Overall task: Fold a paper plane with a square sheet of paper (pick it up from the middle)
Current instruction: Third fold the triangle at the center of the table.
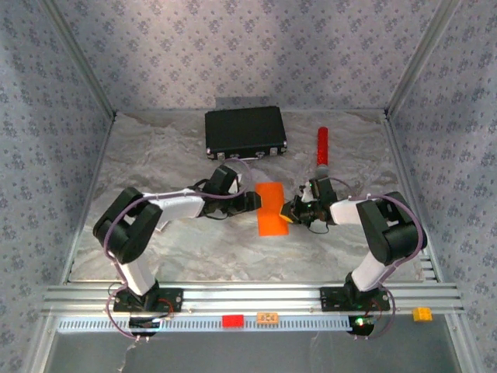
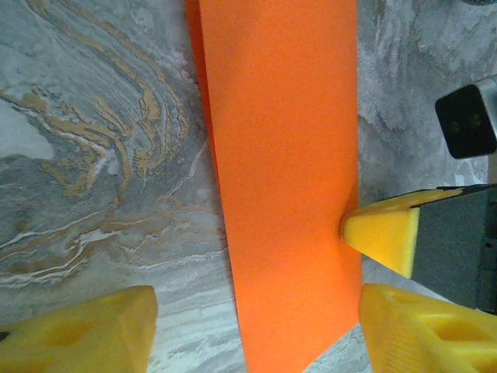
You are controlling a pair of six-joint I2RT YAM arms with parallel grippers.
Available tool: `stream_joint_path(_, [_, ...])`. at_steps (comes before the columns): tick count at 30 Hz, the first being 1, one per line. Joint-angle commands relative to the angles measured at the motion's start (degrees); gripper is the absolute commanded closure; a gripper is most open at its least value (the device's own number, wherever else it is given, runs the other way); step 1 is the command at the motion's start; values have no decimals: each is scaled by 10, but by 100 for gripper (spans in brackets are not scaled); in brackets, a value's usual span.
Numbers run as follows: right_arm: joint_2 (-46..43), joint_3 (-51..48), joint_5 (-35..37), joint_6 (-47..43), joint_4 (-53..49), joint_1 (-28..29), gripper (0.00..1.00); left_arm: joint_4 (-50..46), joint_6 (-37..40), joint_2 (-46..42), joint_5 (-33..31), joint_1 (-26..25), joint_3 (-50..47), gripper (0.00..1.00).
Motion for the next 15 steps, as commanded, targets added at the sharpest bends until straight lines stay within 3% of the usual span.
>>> stream_joint_path(1, [23,-10,24,34,-15,16,88,24,-18,20,34,-3,19,36])
stream_joint_path(8, [25,-7,32,39,-23,22,89,40,-29,47,52,-5,26,52])
stream_joint_path(15, [20,-9,28,51,-1,18,89,50,-33,65,63,-6,30,57])
